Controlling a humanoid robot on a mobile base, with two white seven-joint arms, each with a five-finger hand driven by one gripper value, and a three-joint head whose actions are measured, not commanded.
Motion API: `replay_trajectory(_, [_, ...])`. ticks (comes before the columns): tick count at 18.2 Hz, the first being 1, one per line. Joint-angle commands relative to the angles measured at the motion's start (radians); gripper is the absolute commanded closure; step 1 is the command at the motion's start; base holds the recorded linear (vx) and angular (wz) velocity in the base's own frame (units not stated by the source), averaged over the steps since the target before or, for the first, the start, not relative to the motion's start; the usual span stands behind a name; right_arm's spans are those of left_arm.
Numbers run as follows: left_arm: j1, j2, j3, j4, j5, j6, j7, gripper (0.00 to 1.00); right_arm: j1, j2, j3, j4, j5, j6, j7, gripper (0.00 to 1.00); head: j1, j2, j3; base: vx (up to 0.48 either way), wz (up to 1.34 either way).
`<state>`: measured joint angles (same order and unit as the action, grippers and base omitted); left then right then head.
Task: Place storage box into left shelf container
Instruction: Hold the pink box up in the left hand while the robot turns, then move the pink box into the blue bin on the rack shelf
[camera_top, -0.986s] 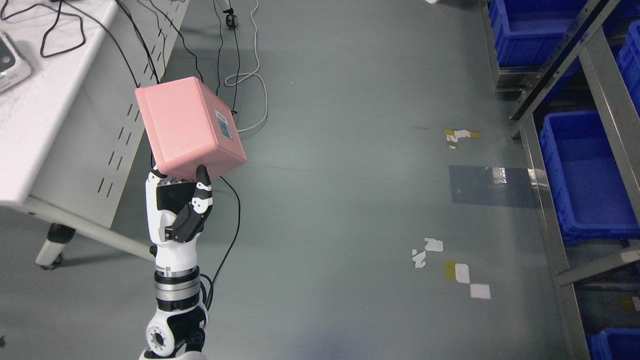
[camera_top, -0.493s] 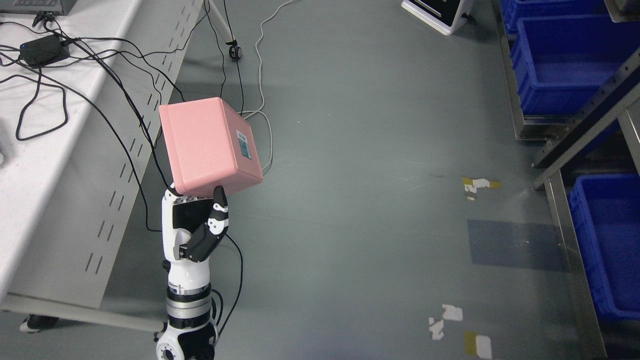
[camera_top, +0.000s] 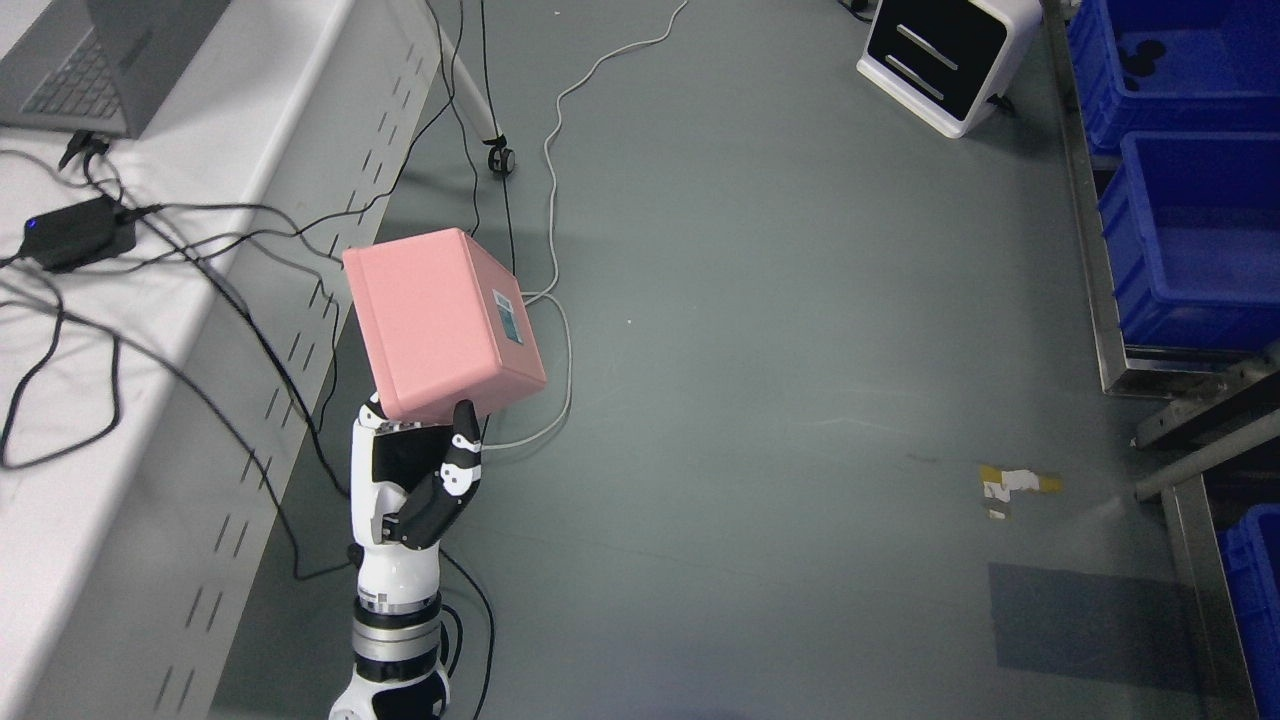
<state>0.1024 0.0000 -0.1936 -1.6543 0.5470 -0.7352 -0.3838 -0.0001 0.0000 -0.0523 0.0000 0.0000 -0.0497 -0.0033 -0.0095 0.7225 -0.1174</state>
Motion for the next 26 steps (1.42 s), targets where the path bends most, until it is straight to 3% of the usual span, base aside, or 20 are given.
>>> replay_trajectory(1, [0.02,0.017,-0.032,0.031,-0.002,-0.01,-0.001,0.93,-0.003,-0.018,0.0,-0.017,-0.021,0.001,0.0,0.0,0.0,0.0,0.0,0.397,-0.12])
replay_trajectory(11, [0.055,0.02,-0.07,0.108,-0.013,-0.015,-0.007,0.91,-0.005,-0.018,0.0,-0.017,-0.021,0.001,0.0,0.0,0.0,0.0,0.0,0.407,-0.85])
replay_trajectory(15, [0.097,0.032,-0.102,0.154,-0.021,-0.036,-0.187,0.91,-0.003,-0.018,0.0,-0.017,-0.021,0.001,0.002,0.0,0.0,0.0,0.0,0.242,-1.32])
replay_trajectory(21, [0.109,0.037,-0.127,0.159,-0.021,-0.05,-0.196,0.92,-0.003,-0.018,0.0,-0.017,-0.021,-0.001,0.0,0.0,0.0,0.0,0.0,0.166,-1.25])
replay_trajectory(26, [0.07,0.028,-0.075,0.171,-0.022,-0.033,-0.191,0.92,-0.005,-0.018,0.0,-0.017,-0.021,0.001,0.0,0.0,0.0,0.0,0.0,0.125,-0.97])
